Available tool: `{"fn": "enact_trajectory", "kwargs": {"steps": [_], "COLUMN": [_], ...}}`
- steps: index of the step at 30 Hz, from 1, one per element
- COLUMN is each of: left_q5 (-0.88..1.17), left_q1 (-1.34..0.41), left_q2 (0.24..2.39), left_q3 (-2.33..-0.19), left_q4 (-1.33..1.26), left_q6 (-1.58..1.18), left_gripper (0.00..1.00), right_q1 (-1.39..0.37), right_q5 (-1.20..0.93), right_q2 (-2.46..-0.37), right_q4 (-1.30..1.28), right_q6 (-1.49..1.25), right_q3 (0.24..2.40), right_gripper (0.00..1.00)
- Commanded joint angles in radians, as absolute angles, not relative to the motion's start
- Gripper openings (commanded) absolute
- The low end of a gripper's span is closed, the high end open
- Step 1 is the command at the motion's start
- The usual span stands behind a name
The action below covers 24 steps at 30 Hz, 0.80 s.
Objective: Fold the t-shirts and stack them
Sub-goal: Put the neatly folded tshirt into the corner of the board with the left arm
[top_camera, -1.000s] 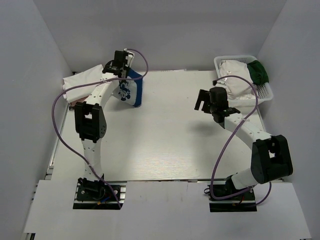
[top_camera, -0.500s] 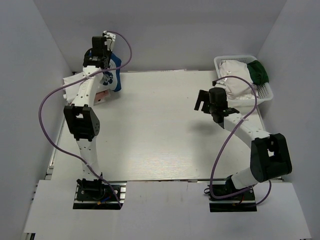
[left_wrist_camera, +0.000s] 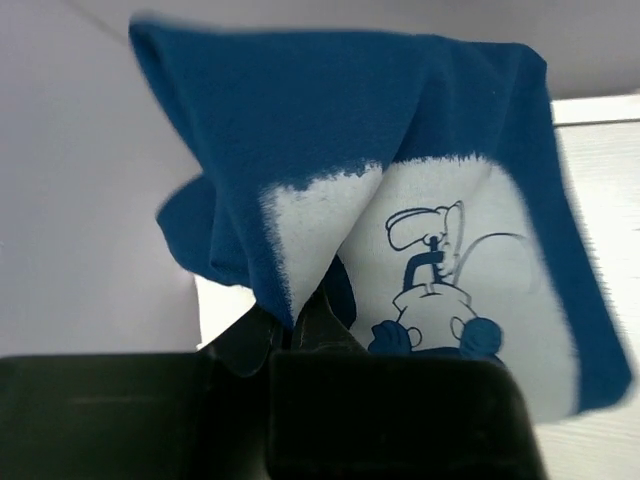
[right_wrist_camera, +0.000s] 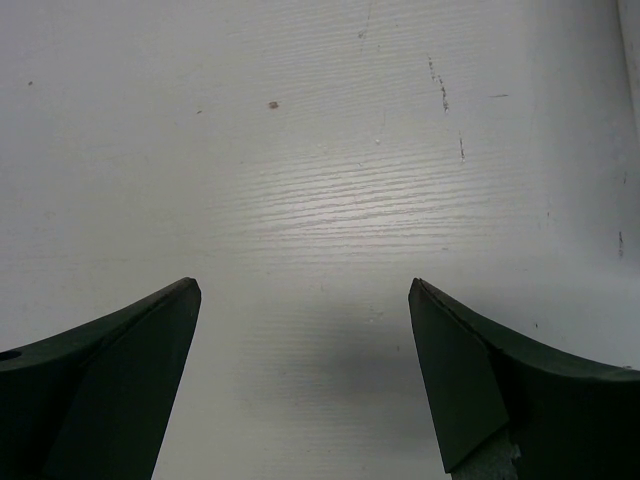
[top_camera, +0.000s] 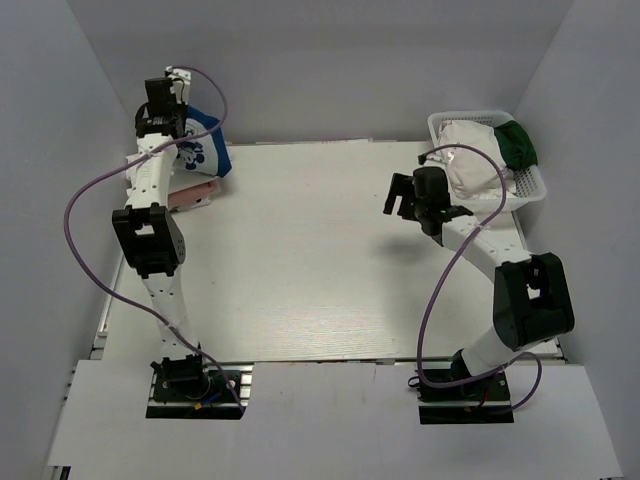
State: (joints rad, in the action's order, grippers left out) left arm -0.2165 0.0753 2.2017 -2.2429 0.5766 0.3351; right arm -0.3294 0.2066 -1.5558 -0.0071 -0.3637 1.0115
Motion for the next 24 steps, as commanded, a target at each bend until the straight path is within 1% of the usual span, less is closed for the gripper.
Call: {"fn": "enact_trajectory", "kwargs": {"steps": [1,3,10,19,24], "left_q5": [-0.187,-0.158,-0.097,-0.057,-0.081], "left_q1": [0.139,0.172,0.248,0.279,0.279], "left_q2": [2.244,2.290,2.332,2.332,2.313], "left_q3": [-2.263,-2.272,-2.281,-2.310,-2.319], "left_q4": [0.525,0.525,0.515,0.534,0.534], "left_q6": [0.336,0.325,0.290,0.290,0.290], "left_gripper": [0.00,0.00,0.00,0.00,0.00], "right_q1": [-0.333,-0.331,-0.333,-0.334,-0.334], "right_q5": [0.207,0.204,0.189,0.170,0.158], "right_q2": [-1.575,-1.586,-1.594,-1.605,-1.606], "right_q4": [-0.029,-0.035,-0.041,-0.063,-0.066], "right_q6": [-0.370,-0.370,-0.382,-0.393,-0.391], "right_q3": [1.080,1.098,1.100,1.106,1.100], "right_gripper": [0.90,0.90,0.90,0.90,0.90]}}
